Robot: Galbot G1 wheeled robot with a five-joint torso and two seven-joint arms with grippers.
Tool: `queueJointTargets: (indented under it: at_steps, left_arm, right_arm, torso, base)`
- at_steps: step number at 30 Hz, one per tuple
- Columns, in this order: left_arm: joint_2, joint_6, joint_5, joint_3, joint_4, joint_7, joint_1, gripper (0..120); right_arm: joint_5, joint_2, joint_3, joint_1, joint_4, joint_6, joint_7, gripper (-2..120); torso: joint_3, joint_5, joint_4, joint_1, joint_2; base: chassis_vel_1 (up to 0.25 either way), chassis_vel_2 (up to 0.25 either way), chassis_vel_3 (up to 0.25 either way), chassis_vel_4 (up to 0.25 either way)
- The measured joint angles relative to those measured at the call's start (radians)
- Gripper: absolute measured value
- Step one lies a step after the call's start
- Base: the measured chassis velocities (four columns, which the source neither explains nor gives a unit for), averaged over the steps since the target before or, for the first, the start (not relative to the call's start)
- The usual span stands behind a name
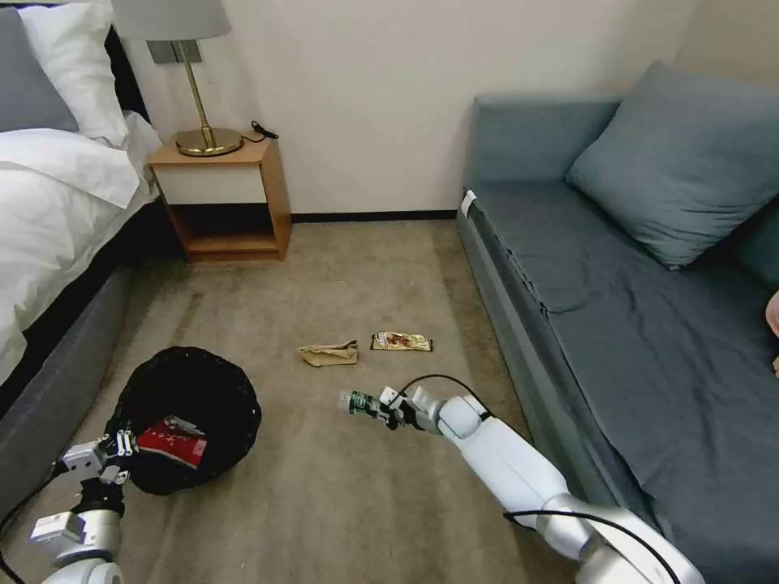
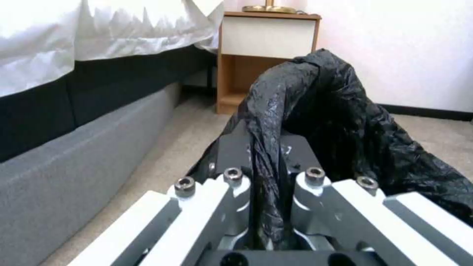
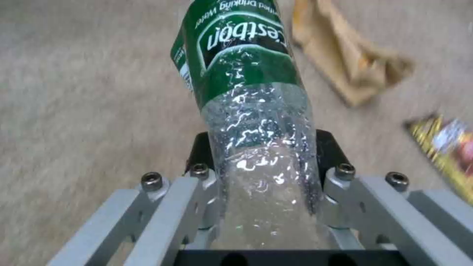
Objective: Pick up the trash bin, then pick up the garbage on the floor and place it into the trash bin.
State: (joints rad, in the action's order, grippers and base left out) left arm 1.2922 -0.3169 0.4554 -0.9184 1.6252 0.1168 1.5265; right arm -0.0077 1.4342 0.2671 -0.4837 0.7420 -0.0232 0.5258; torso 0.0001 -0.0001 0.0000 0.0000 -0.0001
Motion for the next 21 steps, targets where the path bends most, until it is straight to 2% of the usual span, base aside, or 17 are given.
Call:
queueJointTargets:
  at_steps: [8, 12, 15, 21]
  left_arm:
    - [0.010, 0.000, -0.006, 0.002, 0.007, 0.000, 0.002, 5]
    - [0.010, 0.000, -0.009, 0.003, 0.006, 0.000, 0.001, 5]
    - [0.012, 0.002, -0.012, 0.005, 0.006, -0.001, -0.002, 5]
    - [0.014, 0.004, -0.014, 0.010, 0.007, -0.002, -0.001, 5]
  right_arm:
    - [0.060, 0.025, 0.075, 0.094, 0.021, 0.015, -0.011, 25]
    - [0.132, 0.040, 0.145, 0.168, 0.090, 0.039, -0.028, 25]
    - [0.235, 0.047, 0.237, 0.229, 0.181, 0.068, -0.053, 25]
    - [0.335, 0.085, 0.335, 0.266, 0.249, 0.087, -0.079, 25]
  torso:
    - [0.000, 0.0000, 0.0000, 0.000, 0.000]
    - [0.000, 0.0000, 0.0000, 0.000, 0.000]
    - [0.000, -0.0001, 0.0000, 0.000, 0.000]
    - [0.000, -0.0002, 0.0000, 0.000, 0.000]
  base:
    - [0.000, 0.000, 0.000, 0.000]
    - [0.000, 0.000, 0.000, 0.000]
    - [0.000, 0.000, 0.000, 0.000]
    - [0.000, 0.000, 0.000, 0.000]
